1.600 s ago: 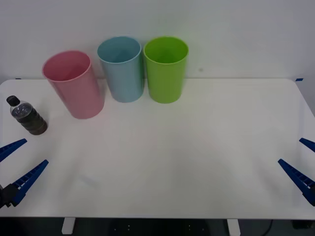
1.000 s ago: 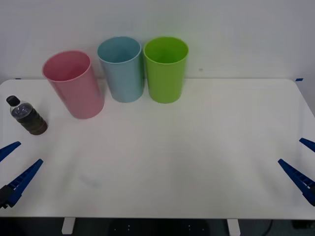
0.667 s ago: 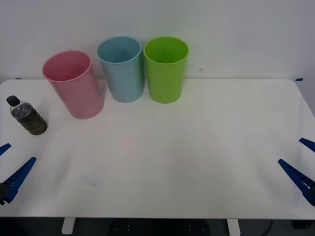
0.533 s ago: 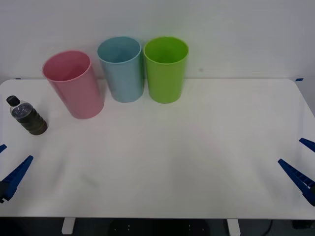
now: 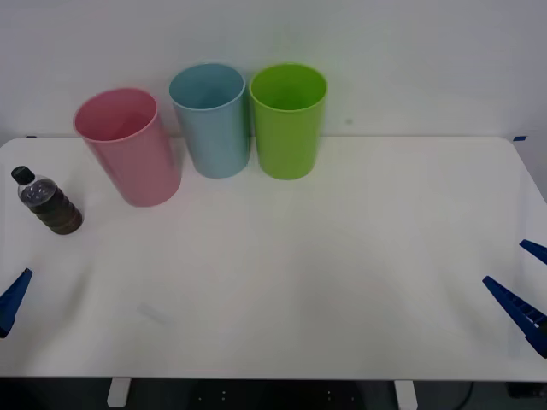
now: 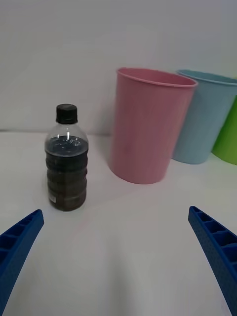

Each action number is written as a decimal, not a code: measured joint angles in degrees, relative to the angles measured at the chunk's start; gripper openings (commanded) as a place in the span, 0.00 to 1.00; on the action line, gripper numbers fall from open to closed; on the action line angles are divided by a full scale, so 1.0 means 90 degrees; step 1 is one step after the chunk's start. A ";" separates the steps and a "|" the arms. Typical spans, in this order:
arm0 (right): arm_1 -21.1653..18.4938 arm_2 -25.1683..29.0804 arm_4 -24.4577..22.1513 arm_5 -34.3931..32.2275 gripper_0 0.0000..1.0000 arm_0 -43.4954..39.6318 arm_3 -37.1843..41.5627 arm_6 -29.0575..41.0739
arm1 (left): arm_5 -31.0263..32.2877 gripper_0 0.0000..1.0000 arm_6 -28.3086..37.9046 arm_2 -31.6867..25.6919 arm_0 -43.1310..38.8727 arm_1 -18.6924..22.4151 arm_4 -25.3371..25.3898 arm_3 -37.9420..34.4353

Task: Grasp the object on the table and drop it into the matching bin: aluminum can to the light blue bin, PET bottle to the pink bin.

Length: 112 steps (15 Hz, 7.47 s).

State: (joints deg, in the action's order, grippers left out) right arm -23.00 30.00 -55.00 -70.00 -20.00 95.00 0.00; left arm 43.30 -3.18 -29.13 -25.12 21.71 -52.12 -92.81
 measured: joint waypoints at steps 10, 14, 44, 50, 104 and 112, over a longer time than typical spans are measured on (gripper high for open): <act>0.0000 0.0000 0.0000 0.0000 1.00 0.0000 0.0000 0.0000 | -0.0994 1.00 -0.0091 -0.0064 0.0861 0.0001 -0.0182 0.1033; 0.0000 0.0000 0.0000 0.0000 1.00 0.0000 0.0000 0.0000 | -0.1226 1.00 -0.0099 -0.0032 0.1322 0.0000 -0.0387 0.1460; 0.0000 0.0000 0.0000 0.0000 1.00 -0.0001 0.0001 0.0000 | -0.2679 1.00 -0.0211 0.0317 0.4640 0.0000 -0.2433 0.4174; 0.0000 0.0000 0.0000 0.0000 1.00 -0.0001 0.0001 0.0000 | -0.2930 1.00 -0.0222 0.0349 0.4854 0.0000 -0.2554 0.4369; -0.0001 0.0000 0.0000 0.0000 1.00 0.0000 0.0000 0.0000 | -0.3301 0.00 0.2547 0.3084 0.3819 0.4413 0.1389 0.0309; -0.0001 0.0000 0.0000 0.0000 1.00 0.0000 0.0000 0.0000 | -0.3261 0.00 0.2307 0.5574 0.6535 0.4444 0.1344 0.2099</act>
State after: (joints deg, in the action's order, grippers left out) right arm -23.00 30.00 -55.00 -70.00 -20.00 95.00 0.00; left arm 13.96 17.59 21.03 33.69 61.71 -40.02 -73.91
